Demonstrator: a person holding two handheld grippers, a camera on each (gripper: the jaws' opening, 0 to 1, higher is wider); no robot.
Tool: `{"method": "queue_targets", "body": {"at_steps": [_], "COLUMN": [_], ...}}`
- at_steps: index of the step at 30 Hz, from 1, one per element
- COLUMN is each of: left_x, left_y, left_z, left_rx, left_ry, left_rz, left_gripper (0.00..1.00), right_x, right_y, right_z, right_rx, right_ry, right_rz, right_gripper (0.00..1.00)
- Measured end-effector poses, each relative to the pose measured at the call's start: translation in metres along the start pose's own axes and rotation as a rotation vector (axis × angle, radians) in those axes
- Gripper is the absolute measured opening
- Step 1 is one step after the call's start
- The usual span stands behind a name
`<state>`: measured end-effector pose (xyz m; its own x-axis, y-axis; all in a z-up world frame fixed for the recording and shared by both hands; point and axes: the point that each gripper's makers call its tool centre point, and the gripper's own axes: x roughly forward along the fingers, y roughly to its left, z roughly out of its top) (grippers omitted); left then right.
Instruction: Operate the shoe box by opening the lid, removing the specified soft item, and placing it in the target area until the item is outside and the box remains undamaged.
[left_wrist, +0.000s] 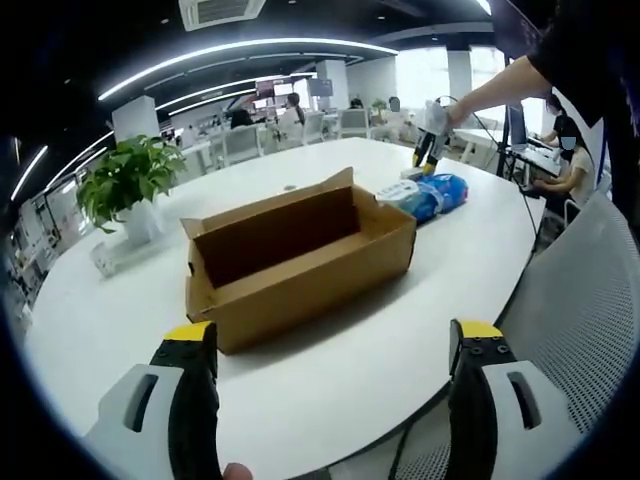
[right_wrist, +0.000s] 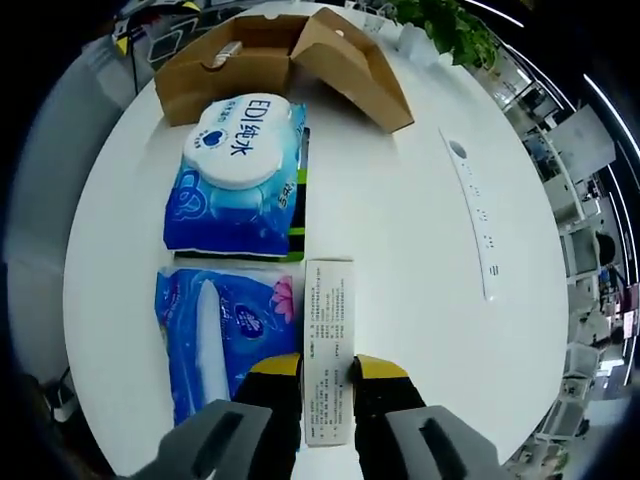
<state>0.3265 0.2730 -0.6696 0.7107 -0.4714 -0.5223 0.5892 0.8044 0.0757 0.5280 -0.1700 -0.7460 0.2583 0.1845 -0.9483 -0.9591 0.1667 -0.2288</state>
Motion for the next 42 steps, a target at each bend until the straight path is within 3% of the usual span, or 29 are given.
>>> {"method": "queue_targets", "body": {"at_steps": [42], "left_x": [0.0000], "left_y": [0.0036], "left_z": [-0.0016], "left_rx": [-0.004], "left_ry": [0.005], "left_rz": [0.010], "left_gripper": [0.95], "right_x": [0.0008], "right_y": [-0.0070], "right_z": [-0.0034], "right_rx": [-0.022], "right_ry": [0.044], "right_rz": [-0.011], "right_gripper": [0.16]}}
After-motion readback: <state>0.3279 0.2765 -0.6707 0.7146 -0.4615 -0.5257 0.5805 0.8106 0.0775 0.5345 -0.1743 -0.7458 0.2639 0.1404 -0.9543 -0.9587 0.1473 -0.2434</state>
